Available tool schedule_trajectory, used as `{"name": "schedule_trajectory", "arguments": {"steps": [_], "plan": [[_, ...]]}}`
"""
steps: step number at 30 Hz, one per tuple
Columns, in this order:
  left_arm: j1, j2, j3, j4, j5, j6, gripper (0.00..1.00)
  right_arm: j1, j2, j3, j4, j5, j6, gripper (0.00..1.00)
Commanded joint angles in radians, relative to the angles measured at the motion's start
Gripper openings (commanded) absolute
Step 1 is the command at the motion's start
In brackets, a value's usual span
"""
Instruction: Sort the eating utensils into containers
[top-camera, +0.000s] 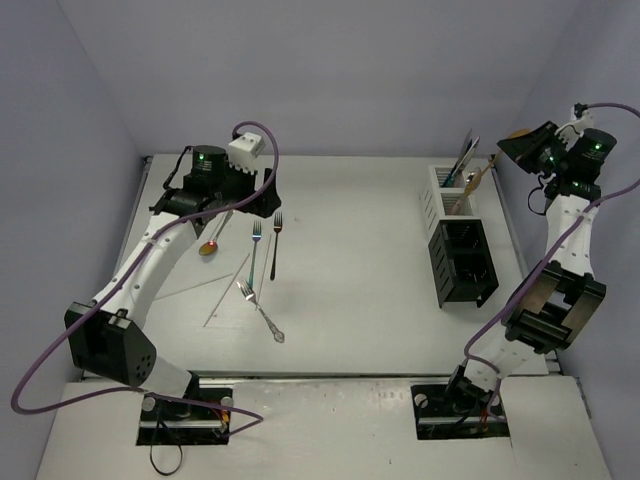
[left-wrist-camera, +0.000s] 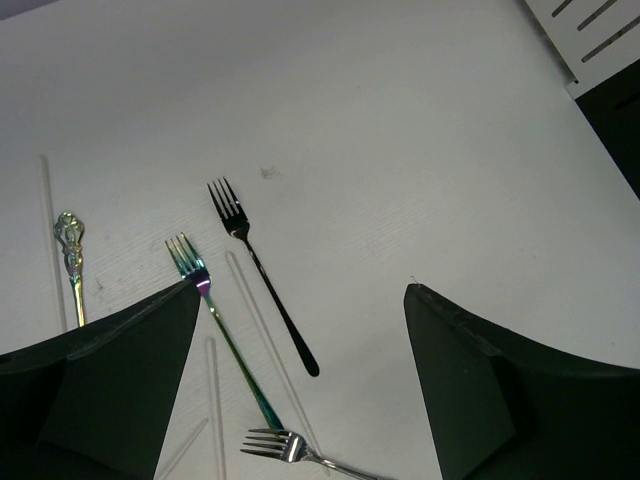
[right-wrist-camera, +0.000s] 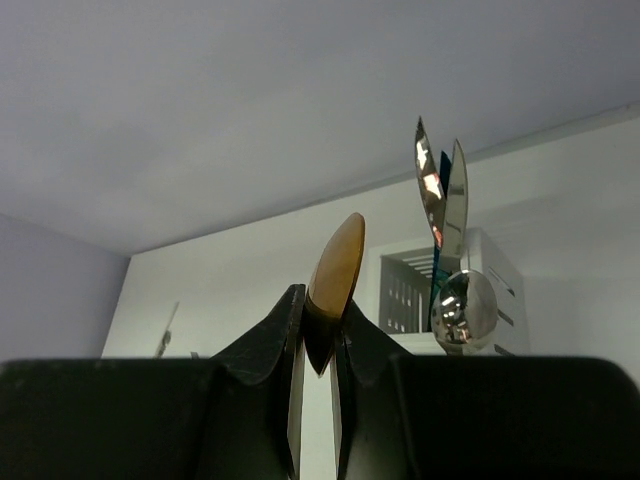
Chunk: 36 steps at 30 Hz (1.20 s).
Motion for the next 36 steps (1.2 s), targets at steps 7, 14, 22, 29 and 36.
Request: {"name": "schedule_trajectory", "arguments": {"steps": [7,14,22,29,36], "plan": [[0.092,-0.013,-0.027,0.056,-0.047,0.012,0.82,0.06,-0.005,-0.089,0.07,0.111,-0.172,0.0],[0.159,0.0,-0.075,0.052,-0.108,0.015,0.82,0.103,-0.03,-0.165,0.089,0.169,-0.267,0.02],[0.218,0.14,-0.024,-0.072,-0.221,0.123,0.79,0.114,-0.058,-0.22,0.093,0.188,-0.296,0.41],[0.235,0.41,0.161,-0.2,-0.235,0.255,0.46,0.114,-0.16,-0.225,0.087,0.177,-0.297,0.62],[0.235,0.565,0.255,-0.214,-0.229,0.293,0.3,0.119,-0.267,-0.213,0.06,0.146,-0.328,0.67]]}}
